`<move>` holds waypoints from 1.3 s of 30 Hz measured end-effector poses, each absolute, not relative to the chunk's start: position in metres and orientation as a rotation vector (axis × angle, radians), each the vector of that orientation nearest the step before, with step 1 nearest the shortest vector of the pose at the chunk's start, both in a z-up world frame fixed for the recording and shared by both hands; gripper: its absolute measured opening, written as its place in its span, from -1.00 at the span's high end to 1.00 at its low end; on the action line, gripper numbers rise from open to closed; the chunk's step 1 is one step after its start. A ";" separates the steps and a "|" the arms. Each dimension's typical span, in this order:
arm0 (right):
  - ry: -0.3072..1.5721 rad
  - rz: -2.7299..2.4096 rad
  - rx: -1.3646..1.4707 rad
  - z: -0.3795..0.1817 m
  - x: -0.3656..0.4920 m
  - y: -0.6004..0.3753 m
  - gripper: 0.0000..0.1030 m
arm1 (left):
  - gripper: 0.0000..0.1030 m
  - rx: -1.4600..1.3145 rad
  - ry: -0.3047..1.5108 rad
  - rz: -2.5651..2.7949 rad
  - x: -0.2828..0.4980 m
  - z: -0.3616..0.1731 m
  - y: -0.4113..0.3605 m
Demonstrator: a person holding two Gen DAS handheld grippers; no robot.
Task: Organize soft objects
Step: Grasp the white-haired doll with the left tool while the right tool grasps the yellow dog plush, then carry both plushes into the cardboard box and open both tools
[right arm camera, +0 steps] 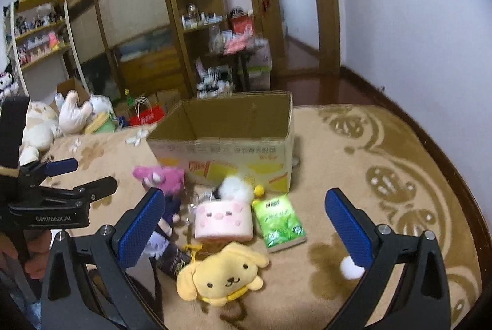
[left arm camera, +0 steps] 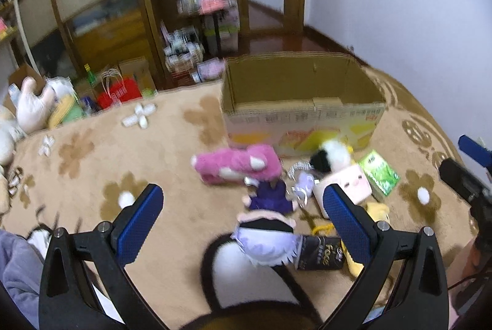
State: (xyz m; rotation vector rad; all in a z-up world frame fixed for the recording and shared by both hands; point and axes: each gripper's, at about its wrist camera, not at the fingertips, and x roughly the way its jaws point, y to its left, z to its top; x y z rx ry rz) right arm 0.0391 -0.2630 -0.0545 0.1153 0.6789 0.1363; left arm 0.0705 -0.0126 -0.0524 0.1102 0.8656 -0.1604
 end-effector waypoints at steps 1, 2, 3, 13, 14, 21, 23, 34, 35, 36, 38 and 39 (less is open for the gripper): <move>0.705 0.138 0.109 -0.059 0.043 -0.261 -1.00 | -0.99 0.106 0.885 -0.162 0.074 -0.056 -0.013; 0.732 0.138 0.103 -0.065 0.047 -0.258 -1.00 | -0.99 0.101 0.907 -0.164 0.077 -0.061 -0.013; 0.756 0.140 0.099 -0.070 0.051 -0.256 -1.00 | -0.99 0.100 0.929 -0.164 0.080 -0.065 -0.013; 0.967 0.149 0.066 -0.111 0.077 -0.244 -1.00 | -0.99 0.142 1.091 -0.147 0.109 -0.107 -0.019; 0.981 0.152 0.064 -0.114 0.079 -0.243 -1.00 | -0.99 0.159 1.101 -0.148 0.109 -0.111 -0.022; 1.104 0.192 0.042 -0.142 0.087 -0.231 -1.00 | -0.99 0.187 1.211 -0.170 0.120 -0.140 -0.027; 1.138 0.203 0.038 -0.150 0.090 -0.228 -1.00 | -0.96 0.189 1.238 -0.172 0.122 -0.147 -0.029; 1.255 0.256 0.103 -0.175 0.093 -0.224 -0.50 | -0.31 0.142 1.344 -0.250 0.130 -0.176 -0.034; 1.260 0.261 0.110 -0.176 0.093 -0.224 -0.48 | -0.23 0.120 1.355 -0.267 0.131 -0.177 -0.035; 1.265 0.263 0.116 -0.176 0.094 -0.225 -0.45 | -0.22 0.112 1.353 -0.263 0.132 -0.178 -0.035; 1.266 0.261 0.126 -0.177 0.094 -0.227 -0.43 | -0.19 0.110 1.348 -0.264 0.134 -0.180 -0.032; 1.265 0.261 0.130 -0.177 0.094 -0.228 -0.39 | -0.18 0.102 1.347 -0.264 0.135 -0.180 -0.031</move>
